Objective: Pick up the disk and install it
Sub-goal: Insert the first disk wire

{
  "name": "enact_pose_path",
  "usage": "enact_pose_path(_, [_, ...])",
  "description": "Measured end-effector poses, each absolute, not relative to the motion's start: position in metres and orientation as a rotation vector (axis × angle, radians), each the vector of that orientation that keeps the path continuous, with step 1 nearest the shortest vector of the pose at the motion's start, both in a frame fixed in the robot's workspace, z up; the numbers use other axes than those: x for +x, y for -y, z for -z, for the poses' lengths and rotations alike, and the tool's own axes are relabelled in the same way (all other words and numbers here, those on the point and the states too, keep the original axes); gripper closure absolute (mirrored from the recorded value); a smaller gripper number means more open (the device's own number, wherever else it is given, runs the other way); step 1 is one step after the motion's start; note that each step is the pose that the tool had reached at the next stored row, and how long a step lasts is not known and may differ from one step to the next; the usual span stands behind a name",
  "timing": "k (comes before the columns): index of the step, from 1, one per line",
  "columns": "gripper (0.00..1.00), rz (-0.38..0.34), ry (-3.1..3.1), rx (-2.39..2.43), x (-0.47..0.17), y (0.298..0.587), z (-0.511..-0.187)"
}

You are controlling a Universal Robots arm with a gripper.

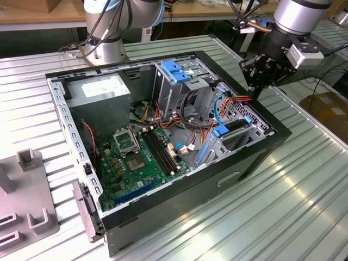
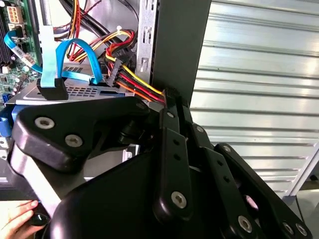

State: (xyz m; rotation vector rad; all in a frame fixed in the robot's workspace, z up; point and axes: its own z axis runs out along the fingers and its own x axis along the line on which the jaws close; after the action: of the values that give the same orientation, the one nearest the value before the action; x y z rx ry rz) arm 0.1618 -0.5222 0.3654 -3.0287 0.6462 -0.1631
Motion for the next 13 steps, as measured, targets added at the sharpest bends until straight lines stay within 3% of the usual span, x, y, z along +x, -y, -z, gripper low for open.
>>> enact_pose_path(13, [0.84,0.169,-0.845,-2.992,0.1618,0.5222,-0.3717])
